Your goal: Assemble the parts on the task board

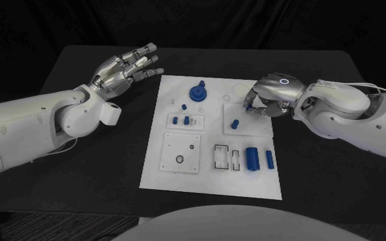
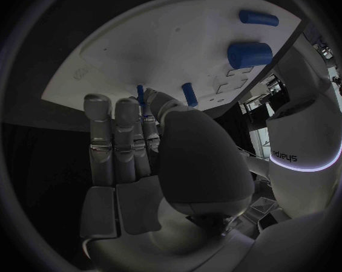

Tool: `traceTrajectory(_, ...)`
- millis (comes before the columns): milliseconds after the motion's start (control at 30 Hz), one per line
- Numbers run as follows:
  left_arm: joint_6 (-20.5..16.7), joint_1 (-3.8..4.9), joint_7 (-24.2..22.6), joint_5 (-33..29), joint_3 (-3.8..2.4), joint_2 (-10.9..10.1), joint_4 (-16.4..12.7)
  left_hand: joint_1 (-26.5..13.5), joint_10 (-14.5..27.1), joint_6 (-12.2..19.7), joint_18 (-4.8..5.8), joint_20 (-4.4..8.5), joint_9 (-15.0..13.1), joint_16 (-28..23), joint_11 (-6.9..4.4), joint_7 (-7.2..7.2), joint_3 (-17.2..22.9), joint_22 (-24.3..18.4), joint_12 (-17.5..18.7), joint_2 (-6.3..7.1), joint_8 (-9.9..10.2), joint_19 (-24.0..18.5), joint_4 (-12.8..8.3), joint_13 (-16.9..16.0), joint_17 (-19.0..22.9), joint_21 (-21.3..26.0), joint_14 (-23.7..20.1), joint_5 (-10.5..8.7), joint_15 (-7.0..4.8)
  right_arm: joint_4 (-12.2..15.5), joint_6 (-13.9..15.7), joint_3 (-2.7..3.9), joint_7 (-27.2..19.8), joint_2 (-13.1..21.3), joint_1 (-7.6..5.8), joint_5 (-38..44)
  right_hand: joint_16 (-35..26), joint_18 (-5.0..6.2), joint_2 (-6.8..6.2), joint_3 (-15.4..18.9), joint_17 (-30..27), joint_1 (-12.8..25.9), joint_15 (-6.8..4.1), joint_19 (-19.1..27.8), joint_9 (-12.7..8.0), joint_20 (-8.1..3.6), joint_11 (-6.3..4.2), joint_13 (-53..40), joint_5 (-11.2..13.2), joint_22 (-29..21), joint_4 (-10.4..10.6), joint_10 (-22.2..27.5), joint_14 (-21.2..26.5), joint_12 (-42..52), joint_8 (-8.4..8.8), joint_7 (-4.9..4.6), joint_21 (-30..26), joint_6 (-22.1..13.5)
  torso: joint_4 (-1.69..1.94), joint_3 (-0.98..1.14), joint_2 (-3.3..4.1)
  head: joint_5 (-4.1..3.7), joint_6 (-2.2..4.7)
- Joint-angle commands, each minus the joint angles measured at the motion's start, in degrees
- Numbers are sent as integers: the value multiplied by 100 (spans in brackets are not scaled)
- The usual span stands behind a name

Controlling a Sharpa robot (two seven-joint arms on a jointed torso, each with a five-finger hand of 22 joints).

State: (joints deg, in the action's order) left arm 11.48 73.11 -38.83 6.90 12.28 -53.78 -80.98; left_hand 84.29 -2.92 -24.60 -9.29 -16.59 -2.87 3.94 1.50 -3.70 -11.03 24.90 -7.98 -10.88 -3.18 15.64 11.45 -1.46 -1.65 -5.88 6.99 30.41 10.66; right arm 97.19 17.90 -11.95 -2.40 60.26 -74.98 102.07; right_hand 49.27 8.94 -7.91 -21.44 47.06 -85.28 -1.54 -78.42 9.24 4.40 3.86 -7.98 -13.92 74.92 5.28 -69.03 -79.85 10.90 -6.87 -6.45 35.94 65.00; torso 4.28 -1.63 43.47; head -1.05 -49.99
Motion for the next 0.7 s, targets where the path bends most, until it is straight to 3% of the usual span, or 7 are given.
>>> traceTrajectory(33,93,-5,-625,-42,-6,14,-10,61,3,-56,-71,-8,-8,32,55,-10,2,0,-35,-26,-31,39,-47,-11,-6,-27,45,28,13,63,278,6,-61,31,-60,44,-47,-66,42,-11,-26,6,-37,-4,6,-41,-132,6,37,187,23,-188,-6,-7,-32,8,-18,49,1,-4,3,8,-1)
traceTrajectory(467,111,-5,-588,-42,-5,32,-4,74,-1,-65,-66,-10,-9,43,64,-19,21,1,-43,-45,-34,55,-60,-12,-8,-32,56,30,20,514,216,7,-26,154,-362,-171,-162,-55,58,-14,-139,4,-39,20,-2,-44,-135,15,89,167,22,-201,19,-28,-17,11,-112,49,8,-1,2,16,-1)
traceTrajectory(700,127,-5,-576,-42,-5,57,14,78,0,-58,-65,-10,-8,43,67,-21,28,-3,-42,-53,-33,57,-63,-12,-7,-32,52,29,21,793,74,7,-107,-155,-439,-182,-151,-59,64,-15,-125,2,-40,16,-3,-44,-137,16,101,173,21,-211,16,-31,-16,13,-90,56,3,-6,-5,147,-1)
